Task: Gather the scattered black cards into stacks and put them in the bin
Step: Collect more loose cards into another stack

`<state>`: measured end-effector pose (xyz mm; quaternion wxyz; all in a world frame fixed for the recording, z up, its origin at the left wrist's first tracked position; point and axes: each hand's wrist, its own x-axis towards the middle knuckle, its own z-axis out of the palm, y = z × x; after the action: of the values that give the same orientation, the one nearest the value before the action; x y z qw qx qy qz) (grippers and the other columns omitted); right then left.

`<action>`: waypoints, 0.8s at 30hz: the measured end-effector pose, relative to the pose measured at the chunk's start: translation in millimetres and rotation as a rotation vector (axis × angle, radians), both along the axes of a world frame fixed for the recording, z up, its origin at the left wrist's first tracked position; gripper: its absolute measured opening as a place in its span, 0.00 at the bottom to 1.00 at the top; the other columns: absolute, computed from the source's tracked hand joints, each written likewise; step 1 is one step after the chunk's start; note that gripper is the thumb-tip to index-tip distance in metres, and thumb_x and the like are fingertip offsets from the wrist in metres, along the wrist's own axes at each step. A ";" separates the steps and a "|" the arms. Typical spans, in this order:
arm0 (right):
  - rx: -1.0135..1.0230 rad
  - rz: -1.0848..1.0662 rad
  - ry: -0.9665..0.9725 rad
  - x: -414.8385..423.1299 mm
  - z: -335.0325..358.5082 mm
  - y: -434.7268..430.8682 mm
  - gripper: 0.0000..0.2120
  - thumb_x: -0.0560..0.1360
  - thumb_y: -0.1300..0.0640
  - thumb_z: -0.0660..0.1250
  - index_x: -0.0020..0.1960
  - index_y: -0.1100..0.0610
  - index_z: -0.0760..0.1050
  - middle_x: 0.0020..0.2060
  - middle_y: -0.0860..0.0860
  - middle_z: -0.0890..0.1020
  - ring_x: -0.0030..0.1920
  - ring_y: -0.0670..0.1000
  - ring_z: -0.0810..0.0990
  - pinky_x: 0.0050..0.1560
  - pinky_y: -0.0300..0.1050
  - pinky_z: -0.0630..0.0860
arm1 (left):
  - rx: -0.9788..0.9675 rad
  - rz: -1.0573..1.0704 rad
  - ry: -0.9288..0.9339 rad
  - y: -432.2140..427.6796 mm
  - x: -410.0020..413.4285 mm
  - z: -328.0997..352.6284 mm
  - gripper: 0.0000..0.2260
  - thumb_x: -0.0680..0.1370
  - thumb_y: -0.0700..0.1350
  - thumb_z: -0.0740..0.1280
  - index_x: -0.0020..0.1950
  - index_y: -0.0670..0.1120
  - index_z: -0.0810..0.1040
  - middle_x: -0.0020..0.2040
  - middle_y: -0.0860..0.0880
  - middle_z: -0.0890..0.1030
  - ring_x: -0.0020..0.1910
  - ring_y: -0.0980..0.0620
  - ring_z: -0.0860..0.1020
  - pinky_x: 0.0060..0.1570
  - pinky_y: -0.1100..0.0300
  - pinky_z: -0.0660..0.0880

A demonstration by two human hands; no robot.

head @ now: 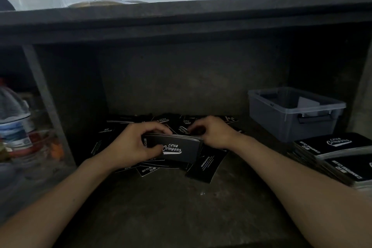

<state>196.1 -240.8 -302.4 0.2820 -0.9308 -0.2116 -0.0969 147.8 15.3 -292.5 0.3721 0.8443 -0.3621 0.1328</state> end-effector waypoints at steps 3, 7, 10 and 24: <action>-0.056 -0.103 -0.025 1.8 -1.5 4.6 0.12 0.70 0.56 0.75 0.53 0.50 0.83 0.51 0.48 0.84 0.51 0.47 0.81 0.54 0.38 0.75 | -0.004 0.022 -0.033 -1.2 0.8 -0.2 0.16 0.70 0.31 0.75 0.51 0.48 0.82 0.48 0.53 0.85 0.48 0.54 0.84 0.52 0.62 0.80; -0.077 -0.203 0.076 2.0 5.4 0.5 0.09 0.67 0.50 0.76 0.45 0.52 0.84 0.39 0.45 0.83 0.43 0.45 0.81 0.44 0.36 0.73 | -0.007 0.024 -0.007 -2.0 2.0 -1.1 0.14 0.70 0.30 0.75 0.49 0.47 0.81 0.46 0.51 0.84 0.46 0.51 0.84 0.52 0.58 0.80; -0.123 -0.273 0.148 -1.6 14.0 -7.7 0.15 0.63 0.43 0.78 0.40 0.53 0.84 0.35 0.45 0.82 0.40 0.46 0.81 0.39 0.36 0.72 | 0.009 -0.001 0.029 -2.4 2.3 -2.0 0.14 0.71 0.31 0.74 0.49 0.48 0.80 0.46 0.50 0.84 0.47 0.51 0.84 0.52 0.62 0.79; -0.300 -0.021 0.299 -5.2 26.9 -25.4 0.37 0.65 0.41 0.77 0.71 0.35 0.66 0.69 0.48 0.72 0.62 0.47 0.72 0.61 0.39 0.67 | 0.020 0.011 0.059 -0.6 1.0 -0.7 0.13 0.71 0.31 0.75 0.44 0.49 0.80 0.44 0.48 0.84 0.45 0.53 0.83 0.48 0.62 0.79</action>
<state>190.9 -266.2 -275.5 0.1677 -0.9684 -0.1698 0.0721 148.8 14.8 -293.3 0.3734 0.8536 -0.3475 0.1061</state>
